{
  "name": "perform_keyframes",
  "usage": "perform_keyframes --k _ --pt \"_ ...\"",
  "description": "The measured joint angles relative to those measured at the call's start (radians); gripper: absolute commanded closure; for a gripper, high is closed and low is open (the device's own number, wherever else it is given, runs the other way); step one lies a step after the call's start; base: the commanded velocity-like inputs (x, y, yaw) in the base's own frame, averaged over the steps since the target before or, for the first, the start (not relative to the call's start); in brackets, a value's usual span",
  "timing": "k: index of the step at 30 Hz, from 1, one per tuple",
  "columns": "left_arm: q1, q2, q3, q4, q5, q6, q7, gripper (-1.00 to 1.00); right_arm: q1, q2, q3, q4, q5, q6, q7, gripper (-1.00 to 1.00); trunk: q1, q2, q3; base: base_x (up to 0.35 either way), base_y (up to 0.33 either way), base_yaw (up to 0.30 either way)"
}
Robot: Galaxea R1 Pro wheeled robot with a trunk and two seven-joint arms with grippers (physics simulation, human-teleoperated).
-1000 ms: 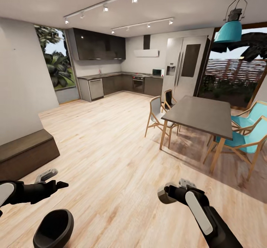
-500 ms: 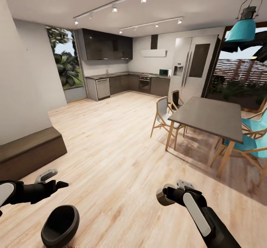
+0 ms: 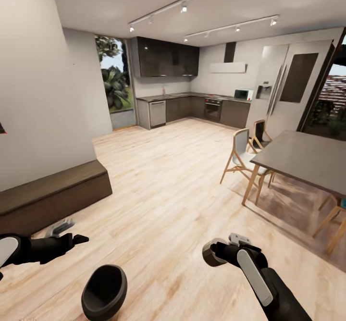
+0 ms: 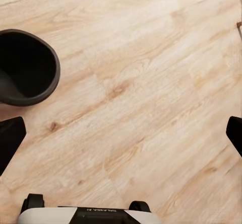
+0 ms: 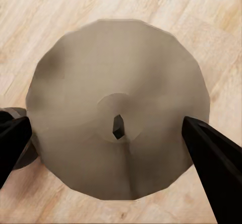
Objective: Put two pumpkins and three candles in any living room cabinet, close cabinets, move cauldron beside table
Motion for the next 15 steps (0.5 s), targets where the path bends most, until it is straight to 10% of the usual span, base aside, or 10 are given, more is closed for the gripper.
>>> perform_keyframes --k 15 --pt "0.0 0.0 0.001 0.001 0.0 -0.002 0.001 -1.0 0.0 0.001 0.0 0.0 -0.001 0.0 -0.001 1.0 0.0 0.0 -0.008 0.021 0.206 0.283"
